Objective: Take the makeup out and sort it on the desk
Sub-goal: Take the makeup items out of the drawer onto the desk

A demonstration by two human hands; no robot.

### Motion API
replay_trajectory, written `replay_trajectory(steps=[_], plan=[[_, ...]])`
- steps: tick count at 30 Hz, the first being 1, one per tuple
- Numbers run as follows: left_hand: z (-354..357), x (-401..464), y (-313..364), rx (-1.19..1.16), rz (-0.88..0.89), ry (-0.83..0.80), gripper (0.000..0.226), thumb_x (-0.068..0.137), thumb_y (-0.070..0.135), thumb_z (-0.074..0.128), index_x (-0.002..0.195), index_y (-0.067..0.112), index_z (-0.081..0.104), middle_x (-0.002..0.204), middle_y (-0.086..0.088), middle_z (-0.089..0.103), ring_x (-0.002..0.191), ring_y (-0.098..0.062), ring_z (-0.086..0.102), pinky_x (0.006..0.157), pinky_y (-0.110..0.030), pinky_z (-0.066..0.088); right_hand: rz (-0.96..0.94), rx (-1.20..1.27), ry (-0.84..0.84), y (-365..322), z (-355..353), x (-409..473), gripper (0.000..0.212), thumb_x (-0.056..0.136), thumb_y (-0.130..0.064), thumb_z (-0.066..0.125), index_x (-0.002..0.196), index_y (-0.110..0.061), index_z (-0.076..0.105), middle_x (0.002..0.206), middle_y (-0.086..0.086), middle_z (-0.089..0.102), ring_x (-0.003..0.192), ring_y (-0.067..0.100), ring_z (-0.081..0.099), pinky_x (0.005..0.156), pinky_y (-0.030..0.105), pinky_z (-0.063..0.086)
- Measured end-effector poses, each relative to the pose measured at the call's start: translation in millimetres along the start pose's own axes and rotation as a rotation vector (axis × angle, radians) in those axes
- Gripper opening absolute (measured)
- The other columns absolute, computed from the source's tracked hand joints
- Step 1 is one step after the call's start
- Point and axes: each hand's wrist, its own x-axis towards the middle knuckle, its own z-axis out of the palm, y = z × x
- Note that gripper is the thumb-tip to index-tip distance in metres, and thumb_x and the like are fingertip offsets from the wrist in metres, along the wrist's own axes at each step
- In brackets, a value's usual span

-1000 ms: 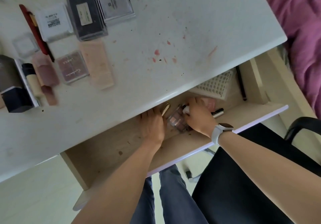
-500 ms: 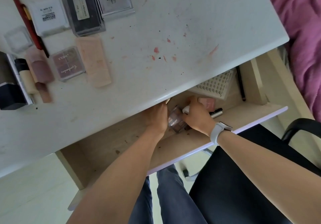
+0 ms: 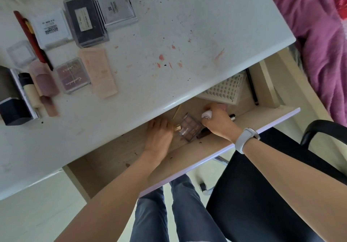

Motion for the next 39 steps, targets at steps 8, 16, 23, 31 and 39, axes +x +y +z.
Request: replay_trajectory(steps=[8, 16, 23, 31, 39], plan=[[-7, 14, 25, -0.282, 0.016, 0.014, 0.039, 0.078, 0.005, 0.065, 0.116, 0.006, 0.057, 0.101, -0.014, 0.058, 0.078, -0.028, 0.060, 0.065, -0.034, 0.049, 0.020, 0.080, 0.021, 4, -1, -1, 0.041, 0.085, -0.015, 0.059, 0.122, -0.006, 0.046, 0.105, 0.006, 0.043, 0.090, 0.018, 0.046, 0.073, 0.024, 0.039], [3, 22, 45, -0.391, -0.213, -0.046, 0.052, 0.079, 0.035, 0.068, 0.116, 0.008, 0.043, 0.117, -0.010, 0.050, 0.110, -0.025, 0.045, 0.086, -0.030, 0.039, 0.073, 0.156, 0.018, 14, -5, -2, 0.042, 0.086, -0.017, 0.059, 0.125, -0.009, 0.044, 0.128, 0.013, 0.037, 0.106, 0.025, 0.048, 0.077, 0.026, 0.041], [-21, 6, 34, -0.544, 0.008, -0.008, 0.016, 0.090, 0.026, 0.053, 0.100, 0.014, 0.053, 0.101, -0.003, 0.060, 0.096, -0.020, 0.055, 0.072, -0.029, 0.043, 0.048, 0.192, 0.023, 6, -15, -11, 0.035, 0.086, -0.020, 0.059, 0.116, -0.010, 0.046, 0.119, 0.011, 0.048, 0.095, 0.020, 0.050, 0.068, 0.022, 0.040], [-88, -19, -2, -0.952, -0.083, 0.080, 0.008, 0.092, 0.028, 0.050, 0.087, 0.021, 0.051, 0.071, 0.007, 0.060, 0.064, -0.009, 0.057, 0.057, -0.024, 0.046, -0.120, 0.292, -0.123, -43, -67, -46, 0.017, 0.084, -0.032, 0.062, 0.093, -0.018, 0.059, 0.082, 0.001, 0.059, 0.061, 0.005, 0.056, 0.047, 0.013, 0.040], [-142, 11, -64, -1.433, -0.663, 0.399, 0.025, 0.092, 0.030, 0.050, 0.068, 0.024, 0.044, 0.061, 0.006, 0.043, 0.054, -0.010, 0.038, 0.051, -0.021, 0.034, -0.172, 0.375, -0.008, -133, -75, -21, 0.023, 0.091, -0.035, 0.052, 0.100, -0.015, 0.054, 0.074, 0.002, 0.053, 0.045, 0.009, 0.045, 0.037, 0.016, 0.035]])
